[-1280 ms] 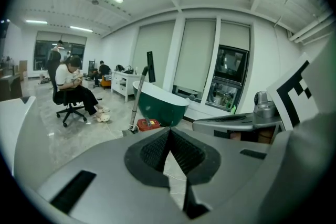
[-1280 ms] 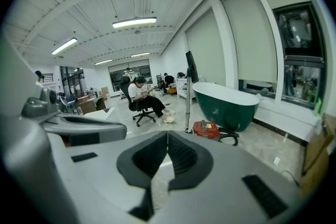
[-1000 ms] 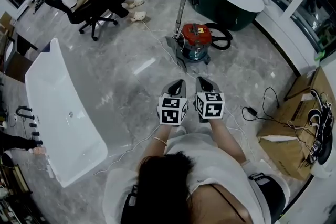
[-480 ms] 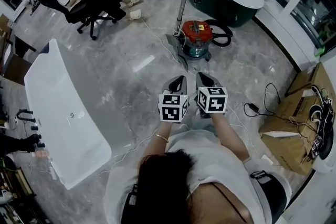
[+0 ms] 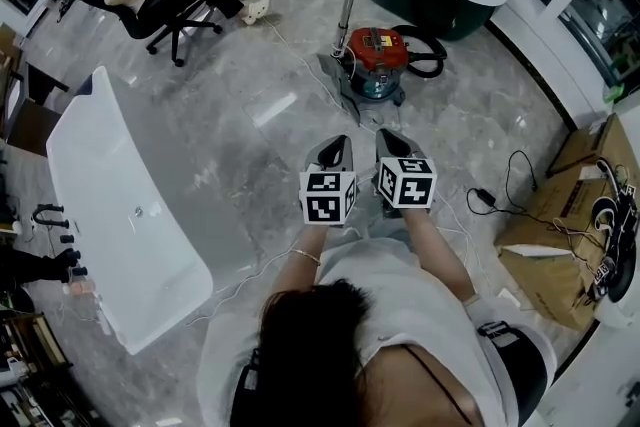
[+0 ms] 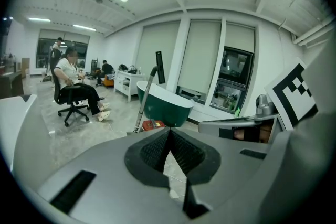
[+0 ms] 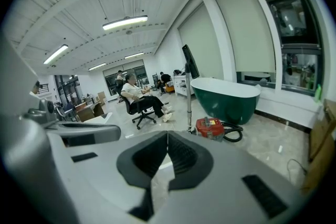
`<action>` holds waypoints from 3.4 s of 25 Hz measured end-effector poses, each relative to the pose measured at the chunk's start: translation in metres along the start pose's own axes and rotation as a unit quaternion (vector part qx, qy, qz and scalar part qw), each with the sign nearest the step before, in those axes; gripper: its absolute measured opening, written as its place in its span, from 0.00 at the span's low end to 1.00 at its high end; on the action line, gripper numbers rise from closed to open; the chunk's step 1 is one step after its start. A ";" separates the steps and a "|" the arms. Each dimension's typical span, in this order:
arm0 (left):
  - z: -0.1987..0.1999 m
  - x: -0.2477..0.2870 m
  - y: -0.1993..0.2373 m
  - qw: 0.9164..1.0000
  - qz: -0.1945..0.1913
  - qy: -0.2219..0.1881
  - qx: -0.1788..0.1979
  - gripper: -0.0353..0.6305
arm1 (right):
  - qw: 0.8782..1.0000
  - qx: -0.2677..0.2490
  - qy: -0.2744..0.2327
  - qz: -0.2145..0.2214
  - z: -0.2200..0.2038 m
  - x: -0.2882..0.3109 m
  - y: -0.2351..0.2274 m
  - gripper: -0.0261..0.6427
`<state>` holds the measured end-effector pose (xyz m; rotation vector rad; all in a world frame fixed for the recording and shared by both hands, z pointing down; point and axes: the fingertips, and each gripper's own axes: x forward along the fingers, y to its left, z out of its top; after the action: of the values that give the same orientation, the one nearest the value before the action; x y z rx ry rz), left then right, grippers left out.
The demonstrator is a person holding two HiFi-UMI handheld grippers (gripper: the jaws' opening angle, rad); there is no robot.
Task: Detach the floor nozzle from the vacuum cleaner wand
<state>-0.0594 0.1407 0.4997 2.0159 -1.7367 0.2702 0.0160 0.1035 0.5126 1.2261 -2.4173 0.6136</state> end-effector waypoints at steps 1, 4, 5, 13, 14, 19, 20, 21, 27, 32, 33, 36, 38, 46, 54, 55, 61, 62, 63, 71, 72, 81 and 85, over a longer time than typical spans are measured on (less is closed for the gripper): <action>0.000 0.002 0.001 1.000 0.002 0.000 0.000 0.06 | 1.000 0.000 0.000 0.000 0.000 0.001 -0.002 0.06; 0.004 0.008 0.002 1.000 0.005 -0.003 0.001 0.06 | 1.000 -0.008 -0.006 0.000 0.005 0.007 -0.004 0.06; 0.006 0.011 0.002 1.000 0.004 -0.005 0.001 0.06 | 1.000 -0.011 -0.008 0.001 0.008 0.008 -0.005 0.06; 0.019 0.042 -0.003 1.000 -0.001 0.000 0.004 0.06 | 0.999 -0.031 -0.014 0.011 0.029 0.025 -0.020 0.06; 0.022 0.047 -0.003 1.000 0.001 0.001 0.004 0.06 | 0.999 -0.029 -0.012 0.012 0.031 0.029 -0.023 0.06; 0.031 0.074 -0.001 1.000 0.007 0.004 0.004 0.06 | 1.000 -0.028 -0.001 0.014 0.037 0.048 -0.043 0.06; 0.034 0.080 -0.001 1.000 0.009 0.006 0.003 0.06 | 0.999 -0.029 0.000 0.015 0.041 0.052 -0.047 0.06; 0.037 0.085 -0.001 1.000 0.011 0.007 0.002 0.06 | 0.999 -0.030 0.001 0.017 0.044 0.056 -0.051 0.06; 0.056 0.117 0.002 1.000 0.024 0.008 -0.005 0.06 | 0.999 -0.031 0.009 0.030 0.064 0.081 -0.073 0.06; 0.064 0.140 0.006 0.999 0.044 0.007 -0.012 0.06 | 0.998 -0.037 0.012 0.049 0.076 0.101 -0.087 0.06; 0.066 0.144 0.006 0.999 0.049 0.007 -0.013 0.06 | 0.998 -0.038 0.012 0.054 0.079 0.104 -0.089 0.06; 0.071 0.159 0.005 0.998 0.058 0.006 -0.018 0.06 | 0.997 -0.044 0.011 0.066 0.089 0.115 -0.098 0.06; 0.074 0.169 0.003 0.998 0.063 0.004 -0.020 0.06 | 0.996 -0.047 0.012 0.072 0.094 0.122 -0.105 0.06; 0.088 0.199 0.003 0.996 0.086 0.002 -0.025 0.06 | 0.993 -0.053 0.018 0.101 0.107 0.147 -0.122 0.06; 0.091 0.222 -0.007 0.995 0.094 0.008 -0.025 0.06 | 0.990 -0.059 0.014 0.130 0.114 0.156 -0.135 0.06; 0.092 0.223 -0.008 0.995 0.095 0.008 -0.025 0.06 | 0.990 -0.058 0.015 0.131 0.114 0.157 -0.137 0.06; 0.092 0.231 -0.011 0.994 0.105 0.010 -0.019 0.06 | 0.990 -0.049 0.015 0.132 0.115 0.161 -0.150 0.06; 0.091 0.233 -0.012 0.994 0.106 0.011 -0.017 0.06 | 0.990 -0.048 0.014 0.133 0.114 0.161 -0.151 0.06; 0.091 0.233 -0.012 0.994 0.107 0.011 -0.016 0.06 | 0.990 -0.047 0.014 0.134 0.113 0.162 -0.152 0.06; 0.093 0.233 -0.010 0.993 0.112 0.009 -0.023 0.06 | 0.989 -0.047 0.013 0.137 0.115 0.164 -0.153 0.06; 0.092 0.233 -0.009 0.993 0.113 0.009 -0.023 0.06 | 0.989 -0.046 0.014 0.136 0.115 0.164 -0.153 0.06; 0.097 0.234 -0.005 0.993 0.118 0.003 -0.027 0.06 | 0.989 -0.048 0.018 0.135 0.113 0.167 -0.155 0.06; 0.099 0.233 -0.002 0.992 0.122 -0.001 -0.033 0.06 | 0.990 -0.052 0.011 0.131 0.119 0.167 -0.156 0.06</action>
<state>-0.0291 -0.1106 0.5145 1.7577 -1.9689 0.2848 0.0372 -0.1526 0.5293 0.8631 -2.5779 0.5608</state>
